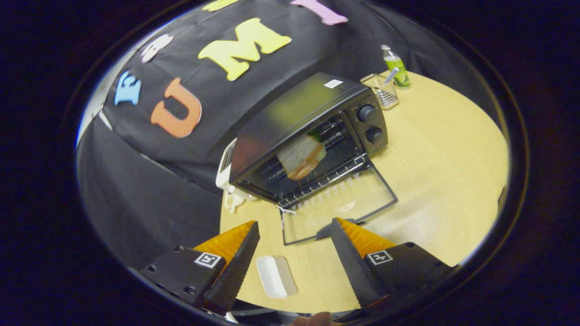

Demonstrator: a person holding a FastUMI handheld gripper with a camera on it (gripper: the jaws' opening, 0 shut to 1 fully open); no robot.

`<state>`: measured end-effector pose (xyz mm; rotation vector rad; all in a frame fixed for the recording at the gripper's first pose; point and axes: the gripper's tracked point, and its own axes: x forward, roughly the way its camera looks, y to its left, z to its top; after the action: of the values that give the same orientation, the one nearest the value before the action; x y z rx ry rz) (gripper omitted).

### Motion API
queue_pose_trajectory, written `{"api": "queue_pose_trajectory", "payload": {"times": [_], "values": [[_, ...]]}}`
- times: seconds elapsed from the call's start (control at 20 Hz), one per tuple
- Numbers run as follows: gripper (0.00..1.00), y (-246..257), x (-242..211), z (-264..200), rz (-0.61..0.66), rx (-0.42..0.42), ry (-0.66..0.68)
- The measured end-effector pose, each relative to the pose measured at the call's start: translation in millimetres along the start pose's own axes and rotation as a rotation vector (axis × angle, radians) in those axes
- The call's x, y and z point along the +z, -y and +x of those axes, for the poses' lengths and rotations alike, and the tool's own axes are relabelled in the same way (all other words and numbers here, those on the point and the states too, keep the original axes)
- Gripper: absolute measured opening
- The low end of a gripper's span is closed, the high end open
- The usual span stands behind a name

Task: Open the toaster oven, put the food inside, and close the toaster oven door.

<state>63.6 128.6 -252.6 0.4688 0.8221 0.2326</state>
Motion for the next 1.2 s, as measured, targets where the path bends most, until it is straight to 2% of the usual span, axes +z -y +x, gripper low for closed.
{"api": "queue_pose_trajectory", "payload": {"times": [0.15,0.3,0.55,0.75,1.2], "values": [[1.00,17,-22,-19,-0.196,-0.087,0.024],[1.00,28,-39,-17,-0.300,-0.138,0.051],[1.00,61,-63,17,-0.361,-0.211,0.049],[1.00,82,-74,49,-0.377,-0.234,0.043],[1.00,93,-83,111,-0.401,-0.227,0.012]]}}
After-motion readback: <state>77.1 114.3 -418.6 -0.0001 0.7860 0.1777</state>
